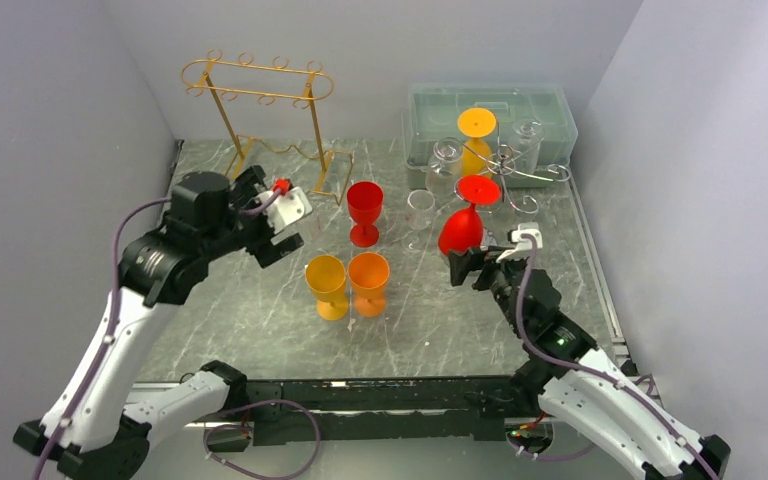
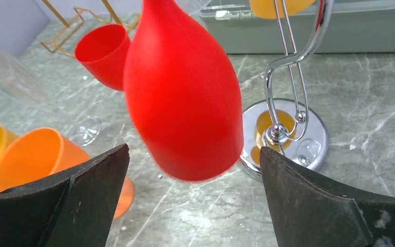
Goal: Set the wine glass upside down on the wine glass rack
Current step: Turn the wine glass upside down at the wine rack, then pick up the wine glass at the center of the board, then turn the wine glass upside down at the wine rack.
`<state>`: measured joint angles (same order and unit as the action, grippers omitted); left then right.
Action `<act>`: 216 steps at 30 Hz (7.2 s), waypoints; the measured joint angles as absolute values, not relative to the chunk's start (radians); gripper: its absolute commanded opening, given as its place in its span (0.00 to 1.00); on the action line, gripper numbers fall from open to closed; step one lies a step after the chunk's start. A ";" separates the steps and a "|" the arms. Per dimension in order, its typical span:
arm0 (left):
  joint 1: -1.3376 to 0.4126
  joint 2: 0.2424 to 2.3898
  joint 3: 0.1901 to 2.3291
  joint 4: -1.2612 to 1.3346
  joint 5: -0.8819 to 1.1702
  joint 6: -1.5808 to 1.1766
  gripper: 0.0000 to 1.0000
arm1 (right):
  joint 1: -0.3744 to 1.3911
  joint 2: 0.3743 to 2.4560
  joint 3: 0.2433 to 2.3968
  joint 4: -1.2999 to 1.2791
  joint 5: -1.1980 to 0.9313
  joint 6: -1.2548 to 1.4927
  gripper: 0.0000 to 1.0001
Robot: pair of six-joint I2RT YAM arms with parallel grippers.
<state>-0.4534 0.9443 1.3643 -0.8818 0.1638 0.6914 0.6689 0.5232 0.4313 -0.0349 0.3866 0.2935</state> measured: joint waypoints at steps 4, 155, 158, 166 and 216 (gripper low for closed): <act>-0.453 1.041 1.373 -0.885 0.099 0.592 0.99 | 0.669 0.471 0.521 -0.185 0.373 0.356 1.00; -0.191 0.630 1.251 -0.149 0.479 0.818 0.00 | 1.101 1.800 1.956 0.228 0.015 1.253 0.41; -0.192 0.620 1.237 -0.147 0.484 0.819 0.29 | 1.102 1.784 1.935 0.223 0.015 1.240 0.31; -0.193 0.647 1.353 -0.399 0.553 0.822 1.00 | 1.100 1.663 1.921 -0.057 0.016 0.954 0.17; -0.191 0.822 1.500 -0.480 1.099 0.514 0.32 | 1.201 1.454 1.824 -0.806 -0.261 0.114 0.13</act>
